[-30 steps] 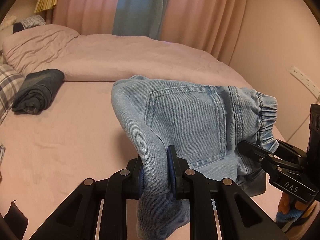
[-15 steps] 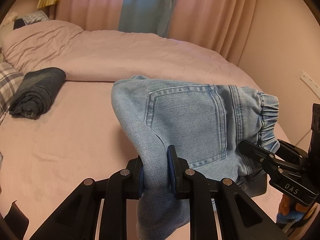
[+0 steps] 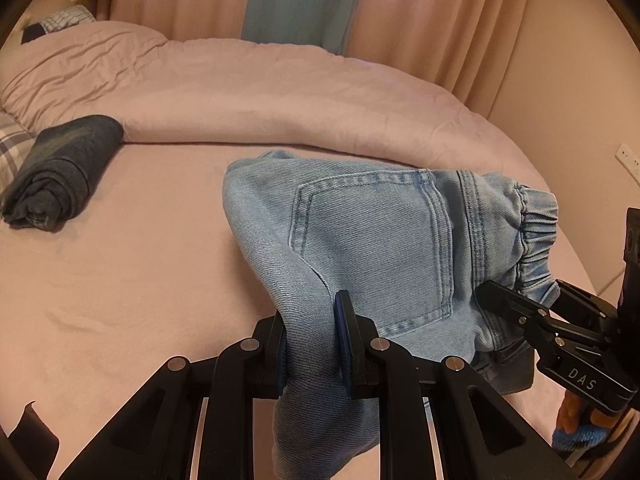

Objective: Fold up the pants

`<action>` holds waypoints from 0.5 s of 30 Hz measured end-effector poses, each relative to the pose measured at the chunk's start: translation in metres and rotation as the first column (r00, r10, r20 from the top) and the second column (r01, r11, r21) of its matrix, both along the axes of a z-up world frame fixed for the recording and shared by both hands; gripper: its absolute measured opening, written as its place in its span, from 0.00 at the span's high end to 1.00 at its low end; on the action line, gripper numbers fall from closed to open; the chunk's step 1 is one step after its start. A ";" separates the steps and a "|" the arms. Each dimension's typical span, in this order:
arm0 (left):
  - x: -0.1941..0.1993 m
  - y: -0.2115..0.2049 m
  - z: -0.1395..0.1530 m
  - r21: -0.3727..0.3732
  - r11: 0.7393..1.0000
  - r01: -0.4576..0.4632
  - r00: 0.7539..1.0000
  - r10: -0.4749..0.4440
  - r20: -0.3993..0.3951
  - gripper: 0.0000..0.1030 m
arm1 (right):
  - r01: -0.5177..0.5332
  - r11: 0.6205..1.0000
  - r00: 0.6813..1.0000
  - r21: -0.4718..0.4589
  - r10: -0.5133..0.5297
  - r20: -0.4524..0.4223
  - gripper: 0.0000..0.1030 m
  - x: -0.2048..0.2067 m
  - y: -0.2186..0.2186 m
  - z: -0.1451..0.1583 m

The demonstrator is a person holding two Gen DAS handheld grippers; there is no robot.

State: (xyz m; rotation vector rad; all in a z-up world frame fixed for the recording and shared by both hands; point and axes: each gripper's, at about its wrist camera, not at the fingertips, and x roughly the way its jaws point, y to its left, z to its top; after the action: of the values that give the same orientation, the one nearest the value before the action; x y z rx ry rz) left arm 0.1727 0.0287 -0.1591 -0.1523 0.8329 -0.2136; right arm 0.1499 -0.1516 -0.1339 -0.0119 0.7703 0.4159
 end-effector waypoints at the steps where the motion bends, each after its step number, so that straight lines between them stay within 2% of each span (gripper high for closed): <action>1: 0.002 -0.001 -0.001 -0.001 1.000 -0.001 1.000 0.001 -0.005 0.83 | 0.003 1.000 1.000 0.000 -0.003 -0.005 0.66 0.002 0.000 -0.002; 15: 0.024 -0.013 -0.023 0.002 1.000 0.011 0.998 -0.011 -0.054 0.83 | 0.031 0.999 0.998 -0.007 -0.031 -0.052 0.66 0.027 -0.008 -0.023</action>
State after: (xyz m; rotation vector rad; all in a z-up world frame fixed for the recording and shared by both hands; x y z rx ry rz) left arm 0.1966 0.0160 -0.1817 -0.1518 0.8882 -0.2194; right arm 0.1770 -0.1597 -0.1573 0.0057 0.8224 0.3856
